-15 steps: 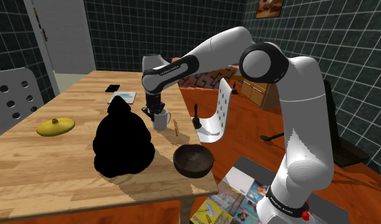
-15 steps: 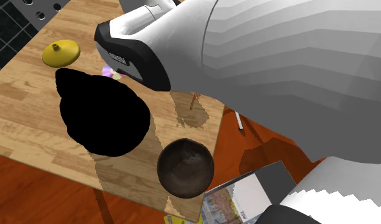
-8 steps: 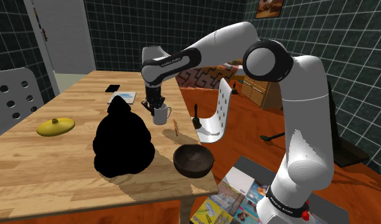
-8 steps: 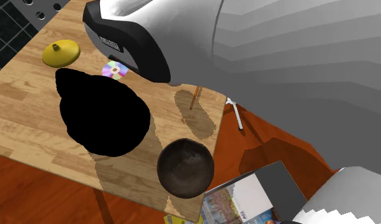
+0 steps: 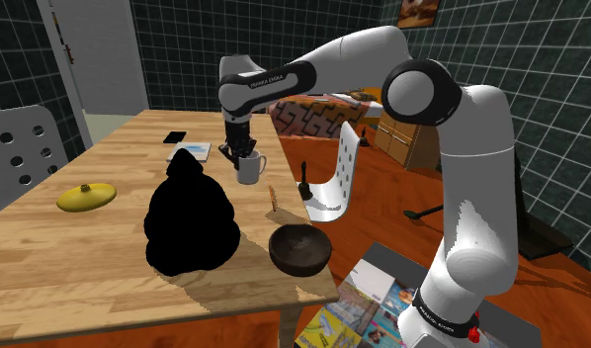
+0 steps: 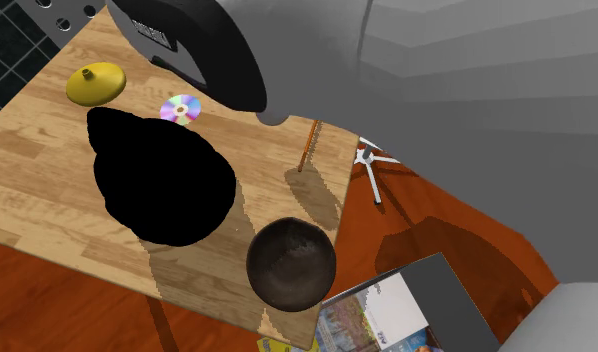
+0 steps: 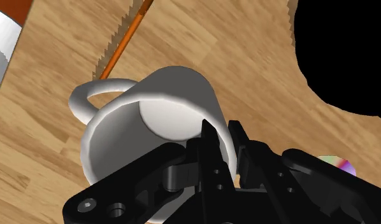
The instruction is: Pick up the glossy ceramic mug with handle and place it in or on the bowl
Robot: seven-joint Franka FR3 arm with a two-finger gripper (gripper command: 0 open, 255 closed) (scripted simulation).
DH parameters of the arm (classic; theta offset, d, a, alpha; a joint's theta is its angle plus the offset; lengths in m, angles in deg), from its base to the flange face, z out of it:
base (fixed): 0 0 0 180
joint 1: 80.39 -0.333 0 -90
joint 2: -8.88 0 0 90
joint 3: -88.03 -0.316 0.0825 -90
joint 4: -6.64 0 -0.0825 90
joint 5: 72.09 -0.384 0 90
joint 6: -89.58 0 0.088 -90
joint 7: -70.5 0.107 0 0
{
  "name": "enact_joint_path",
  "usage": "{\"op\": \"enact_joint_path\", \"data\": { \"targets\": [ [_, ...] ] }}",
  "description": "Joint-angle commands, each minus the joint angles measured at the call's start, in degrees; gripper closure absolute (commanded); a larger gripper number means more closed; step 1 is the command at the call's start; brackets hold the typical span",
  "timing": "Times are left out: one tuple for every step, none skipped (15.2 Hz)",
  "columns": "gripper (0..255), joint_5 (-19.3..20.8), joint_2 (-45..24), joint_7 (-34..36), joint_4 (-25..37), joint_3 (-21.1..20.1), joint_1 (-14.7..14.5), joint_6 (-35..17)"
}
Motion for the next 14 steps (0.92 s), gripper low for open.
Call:
{"op": "enact_joint_path", "data": {
  "targets": [
    [255, -0.1, 0.2, -0.1, 1.5, 0.0, 0.0, 1.7],
    [255, -0.1, 0.3, -0.2, 2.1, 0.0, 0.0, 2.4],
    [255, -0.1, 0.4, -0.2, 2.7, 0.0, 0.0, 3.1],
    [255, -0.1, 0.5, -0.3, 3.3, -0.1, -0.1, 3.8],
    [255, -0.2, 0.6, -0.3, 4.0, -0.1, -0.1, 4.6],
    [255, -0.2, 0.6, -0.4, 4.7, -0.1, -0.1, 5.3],
    [255, -0.2, 0.6, -0.4, 4.7, -0.1, -0.1, 5.3],
    [255, -0.3, 3.2, 0.1, 1.0, -0.2, -0.2, 4.2],
    [255, -0.4, 5.6, 0.5, -2.4, -0.4, -0.4, 3.3],
    [255, -0.5, 8.0, 0.9, -5.6, -0.6, -0.5, 2.5],
    [255, -0.6, 10.4, 1.3, -8.7, -0.7, -0.7, 1.7],
    [255, -0.7, 12.6, 1.7, -11.7, -0.9, -0.8, 1.1],
    [255, -0.9, 14.9, 2.1, -14.5, -1.1, -1.0, 0.5],
    [255, -1.0, 17.1, 2.5, -17.2, -1.3, -1.2, 0.0]
  ]
}}
